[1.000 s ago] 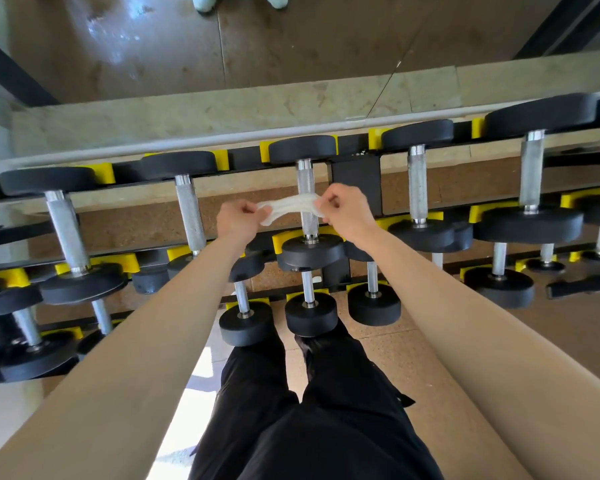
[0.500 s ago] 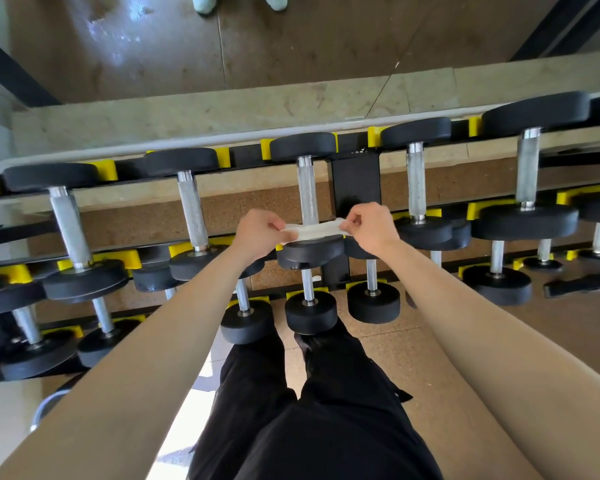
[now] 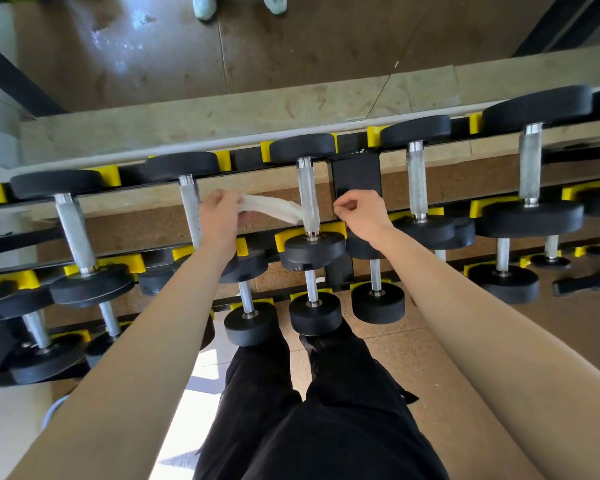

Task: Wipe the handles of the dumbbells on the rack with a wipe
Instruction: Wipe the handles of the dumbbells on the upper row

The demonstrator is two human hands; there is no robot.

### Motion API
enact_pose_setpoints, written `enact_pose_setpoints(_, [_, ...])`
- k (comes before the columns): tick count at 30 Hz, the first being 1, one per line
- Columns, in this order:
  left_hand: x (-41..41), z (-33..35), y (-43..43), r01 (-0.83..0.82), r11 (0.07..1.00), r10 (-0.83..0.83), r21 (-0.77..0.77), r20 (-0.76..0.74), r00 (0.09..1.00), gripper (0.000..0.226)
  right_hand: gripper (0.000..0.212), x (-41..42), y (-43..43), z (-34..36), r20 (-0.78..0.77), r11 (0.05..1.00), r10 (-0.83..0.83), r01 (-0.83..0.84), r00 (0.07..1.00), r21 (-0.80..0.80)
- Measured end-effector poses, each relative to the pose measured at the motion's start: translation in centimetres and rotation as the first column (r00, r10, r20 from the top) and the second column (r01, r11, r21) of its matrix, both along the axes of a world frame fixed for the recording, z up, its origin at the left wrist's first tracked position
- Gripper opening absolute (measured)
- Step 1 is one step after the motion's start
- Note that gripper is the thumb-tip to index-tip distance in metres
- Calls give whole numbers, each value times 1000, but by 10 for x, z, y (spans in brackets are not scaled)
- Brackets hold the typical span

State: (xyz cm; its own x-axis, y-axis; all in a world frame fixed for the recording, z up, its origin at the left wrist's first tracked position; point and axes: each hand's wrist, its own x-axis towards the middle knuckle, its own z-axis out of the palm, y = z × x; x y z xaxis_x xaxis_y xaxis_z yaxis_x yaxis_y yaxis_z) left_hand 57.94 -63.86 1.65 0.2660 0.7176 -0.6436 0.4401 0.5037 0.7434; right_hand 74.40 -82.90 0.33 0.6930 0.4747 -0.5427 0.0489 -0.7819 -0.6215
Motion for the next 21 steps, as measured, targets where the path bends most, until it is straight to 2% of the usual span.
enact_pose_setpoints(2, [3,7,1,-180,970,205,-162,154,967,10,12,6,2,0,-140,984,-158,168,977,59])
enact_pose_setpoints(5, [8,4,-2,-274,930,333,-244,251,909,8,14,11,10,3,-338,930,-299,351,893,105])
enact_pose_setpoints(7, [13,-4,-8,-232,944,287,-234,239,928,8,15,13,15,3,-449,900,-322,417,834,127])
enact_pose_setpoints(9, [21,-12,-17,-129,959,183,-251,208,961,14,31,13,19,2,-562,877,-324,464,761,123])
enact_pose_setpoints(12, [43,-13,-34,3,914,99,-406,228,969,13,41,12,27,-3,-690,860,-330,507,645,63])
enact_pose_setpoints(14, [56,-10,-41,92,870,32,-485,240,970,21,41,10,33,-5,-723,857,-344,514,600,19])
enact_pose_setpoints(18, [68,-12,-46,153,853,-57,-499,202,978,47,38,4,46,-8,-727,845,-388,533,567,-35])
enact_pose_setpoints(21, [68,-15,-44,128,852,-22,-508,208,978,41,37,-2,57,-8,-734,804,-433,593,523,-52])
